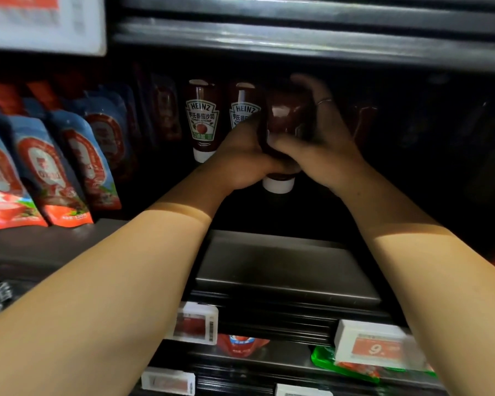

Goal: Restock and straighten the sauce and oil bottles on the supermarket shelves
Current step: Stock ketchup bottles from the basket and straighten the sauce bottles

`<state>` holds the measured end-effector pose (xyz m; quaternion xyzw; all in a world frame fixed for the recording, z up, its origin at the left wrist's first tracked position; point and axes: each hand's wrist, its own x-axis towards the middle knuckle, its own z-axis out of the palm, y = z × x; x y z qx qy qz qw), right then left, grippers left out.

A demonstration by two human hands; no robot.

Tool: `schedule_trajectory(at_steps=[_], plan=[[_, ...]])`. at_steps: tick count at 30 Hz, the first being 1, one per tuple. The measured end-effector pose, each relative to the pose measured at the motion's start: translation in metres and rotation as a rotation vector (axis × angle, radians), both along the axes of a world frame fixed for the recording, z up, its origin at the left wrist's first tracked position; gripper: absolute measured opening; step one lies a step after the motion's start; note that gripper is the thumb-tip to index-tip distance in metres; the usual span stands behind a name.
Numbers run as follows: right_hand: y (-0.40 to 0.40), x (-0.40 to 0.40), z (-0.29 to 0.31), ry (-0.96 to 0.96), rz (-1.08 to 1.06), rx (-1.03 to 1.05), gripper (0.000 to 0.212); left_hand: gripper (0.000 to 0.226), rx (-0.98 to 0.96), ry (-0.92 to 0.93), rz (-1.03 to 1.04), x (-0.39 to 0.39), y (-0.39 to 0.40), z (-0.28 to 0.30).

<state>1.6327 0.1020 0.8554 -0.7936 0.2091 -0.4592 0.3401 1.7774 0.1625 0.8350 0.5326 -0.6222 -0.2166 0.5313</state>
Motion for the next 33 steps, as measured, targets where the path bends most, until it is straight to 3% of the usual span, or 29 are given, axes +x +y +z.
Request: schedule_trajectory(at_steps=[3,6,11,13,16,19,22,27,29,31,33], plan=[[-0.003,-0.002,-0.002,0.051,-0.006,-0.009,0.093,0.07,-0.008,-0.125,0.053,0.0,0.006,0.007],[-0.003,-0.001,-0.004,0.059,-0.169,-0.055,0.1,0.056,-0.035,-0.286,0.272,0.006,0.013,0.015],[0.0,0.015,-0.012,0.084,-0.394,-0.126,0.108,0.039,-0.157,-0.371,0.474,0.016,0.018,0.02],[-0.001,0.016,-0.016,0.149,-0.404,-0.08,0.116,0.049,-0.204,-0.386,0.581,0.019,0.017,0.021],[-0.004,0.015,-0.021,0.181,-0.437,-0.027,0.121,0.083,-0.224,-0.487,0.72,0.023,0.015,0.02],[-0.005,0.023,-0.025,0.132,-0.517,-0.038,0.118,0.104,-0.164,-0.59,0.718,0.02,0.01,0.017],[-0.006,0.031,-0.027,0.146,-0.546,-0.02,0.117,0.104,-0.125,-0.666,0.716,0.018,0.004,0.013],[0.011,0.019,-0.013,0.275,-0.506,-0.034,0.116,0.095,-0.148,-0.628,0.723,0.013,0.006,0.014],[0.024,0.006,0.001,0.359,-0.525,-0.123,0.106,0.085,-0.264,-0.603,0.731,0.005,0.009,0.016],[0.031,-0.012,0.019,0.401,-0.635,-0.287,0.069,0.067,-0.399,-0.537,0.661,-0.003,0.01,0.015],[0.03,-0.036,0.031,0.349,-0.781,-0.436,0.044,0.043,-0.375,-0.462,0.515,-0.015,0.011,0.011]])
